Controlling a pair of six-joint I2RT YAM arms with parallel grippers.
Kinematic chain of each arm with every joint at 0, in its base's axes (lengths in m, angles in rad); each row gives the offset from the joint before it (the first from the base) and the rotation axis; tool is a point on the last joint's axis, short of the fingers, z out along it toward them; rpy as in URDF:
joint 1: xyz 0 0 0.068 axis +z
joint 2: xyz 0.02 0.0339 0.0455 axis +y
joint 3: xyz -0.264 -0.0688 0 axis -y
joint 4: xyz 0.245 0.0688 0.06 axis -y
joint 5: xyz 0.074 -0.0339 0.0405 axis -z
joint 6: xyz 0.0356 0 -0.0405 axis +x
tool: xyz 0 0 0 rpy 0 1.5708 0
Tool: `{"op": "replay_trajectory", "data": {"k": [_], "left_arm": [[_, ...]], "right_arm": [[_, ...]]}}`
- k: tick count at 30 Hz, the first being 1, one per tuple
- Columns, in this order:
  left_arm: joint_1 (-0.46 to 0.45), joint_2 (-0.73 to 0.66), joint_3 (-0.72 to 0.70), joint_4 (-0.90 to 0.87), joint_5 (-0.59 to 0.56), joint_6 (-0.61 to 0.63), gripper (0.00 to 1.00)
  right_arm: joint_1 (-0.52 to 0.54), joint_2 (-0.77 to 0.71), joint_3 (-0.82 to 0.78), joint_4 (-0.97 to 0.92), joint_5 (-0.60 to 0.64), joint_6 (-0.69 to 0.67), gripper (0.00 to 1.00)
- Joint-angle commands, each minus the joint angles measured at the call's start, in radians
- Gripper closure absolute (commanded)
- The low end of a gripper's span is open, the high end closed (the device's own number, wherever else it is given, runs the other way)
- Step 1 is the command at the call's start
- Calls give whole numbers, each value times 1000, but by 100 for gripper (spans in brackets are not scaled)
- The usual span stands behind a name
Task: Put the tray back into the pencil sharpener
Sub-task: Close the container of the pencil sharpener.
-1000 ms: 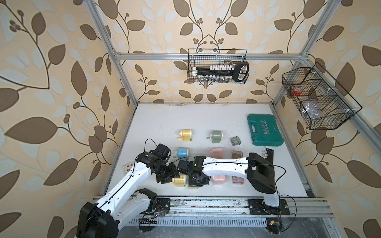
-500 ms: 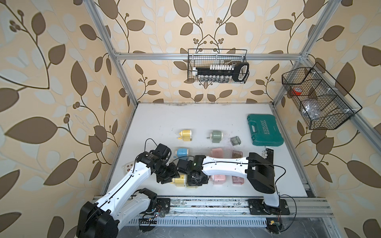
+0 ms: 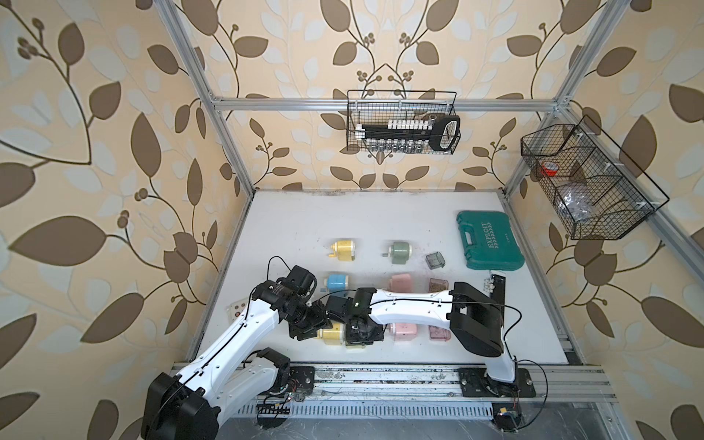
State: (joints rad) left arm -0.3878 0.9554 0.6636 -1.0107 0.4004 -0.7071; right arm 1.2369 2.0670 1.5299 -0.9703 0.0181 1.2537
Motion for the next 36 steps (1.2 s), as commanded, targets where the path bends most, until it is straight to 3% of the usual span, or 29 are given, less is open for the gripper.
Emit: {"op": "replay_trajectory", "data": {"k": [1, 18, 36], "left_arm": [[-15, 0, -4, -55, -57, -16, 46], [-29, 9, -4, -73, -81, -40, 46], [-31, 16, -5, -66, -78, -40, 46]], "right_arm": [[2, 28, 29, -24, -1, 13, 97], [2, 44, 56, -32, -13, 13, 93], [-11, 51, 61, 5, -40, 29, 95]]}}
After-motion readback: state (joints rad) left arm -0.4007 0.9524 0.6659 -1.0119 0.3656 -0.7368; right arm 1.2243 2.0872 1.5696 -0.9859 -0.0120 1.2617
